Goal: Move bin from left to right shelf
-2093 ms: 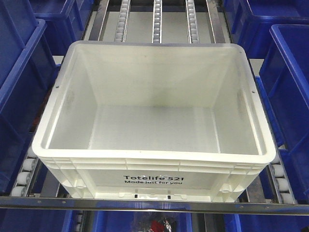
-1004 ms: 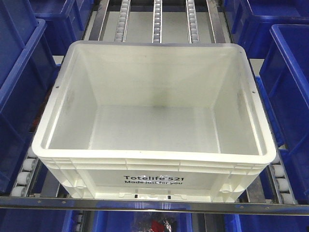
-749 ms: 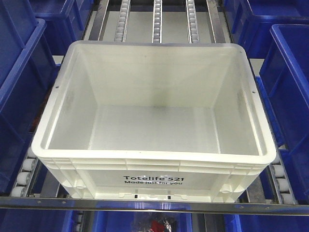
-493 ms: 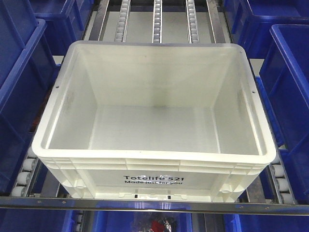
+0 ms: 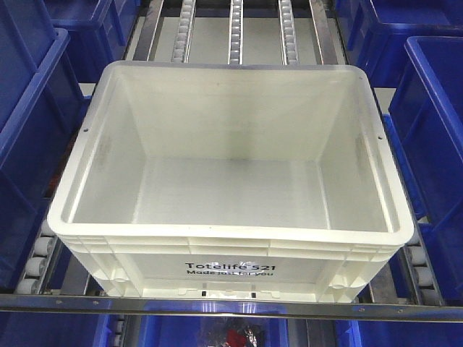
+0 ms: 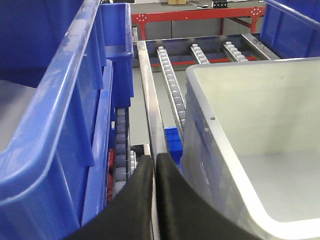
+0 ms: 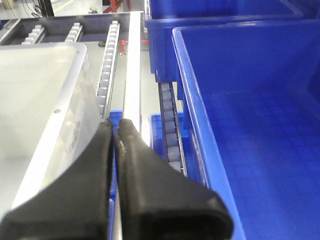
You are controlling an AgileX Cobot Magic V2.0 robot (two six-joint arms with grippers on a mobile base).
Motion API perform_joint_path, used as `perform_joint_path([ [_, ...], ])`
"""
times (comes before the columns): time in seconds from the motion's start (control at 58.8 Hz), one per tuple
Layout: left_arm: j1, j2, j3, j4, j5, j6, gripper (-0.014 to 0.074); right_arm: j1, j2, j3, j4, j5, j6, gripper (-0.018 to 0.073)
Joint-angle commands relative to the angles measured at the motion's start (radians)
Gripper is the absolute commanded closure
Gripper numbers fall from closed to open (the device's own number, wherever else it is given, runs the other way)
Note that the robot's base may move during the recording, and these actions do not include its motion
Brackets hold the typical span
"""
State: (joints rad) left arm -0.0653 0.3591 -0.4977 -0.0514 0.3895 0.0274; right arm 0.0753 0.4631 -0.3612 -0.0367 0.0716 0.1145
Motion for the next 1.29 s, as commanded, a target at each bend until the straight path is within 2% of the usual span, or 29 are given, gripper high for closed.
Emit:
perform_joint_path([
  [0.0, -0.006, 0.013, -0.034, -0.007, -0.076, -0.012, 0.0546, -0.006, 0.012, -0.035, -0.01, -0.078, -0.036, 0.0508],
  [0.136, -0.006, 0.013, -0.034, -0.007, -0.075, -0.012, 0.0412, -0.004, 0.012, -0.035, -0.008, -0.072, -0.057, 0.0368],
  [0.221, -0.006, 0.013, -0.034, -0.007, -0.074, -0.012, 0.0297, 0.001, 0.012, -0.036, -0.006, -0.072, -0.057, 0.023],
  [0.34, -0.028, 0.013, -0.034, -0.007, -0.067, -0.012, 0.0145, 0.067, 0.012, -0.039, -0.006, -0.043, -0.057, 0.0065],
  [0.425, -0.057, 0.036, -0.045, -0.007, -0.039, -0.012, 0.0071, 0.115, 0.012, -0.039, -0.006, -0.022, -0.057, 0.0003],
  [0.578, -0.133, 0.169, -0.135, -0.007, 0.037, -0.012, 0.0026, 0.181, 0.059, -0.087, 0.001, 0.027, -0.051, -0.0006],
  [0.681, -0.164, 0.297, -0.214, -0.007, 0.105, -0.012, 0.0027, 0.183, 0.145, -0.166, 0.006, 0.101, -0.022, -0.0006],
  [0.902, -0.166, 0.546, -0.397, -0.045, 0.211, -0.011, 0.0027, 0.183, 0.386, -0.386, 0.045, 0.285, 0.002, -0.0006],
  [1.276, -0.166, 0.891, -0.703, -0.041, 0.359, -0.011, 0.0027, 0.182, 0.728, -0.744, 0.05, 0.578, 0.016, -0.0006],
])
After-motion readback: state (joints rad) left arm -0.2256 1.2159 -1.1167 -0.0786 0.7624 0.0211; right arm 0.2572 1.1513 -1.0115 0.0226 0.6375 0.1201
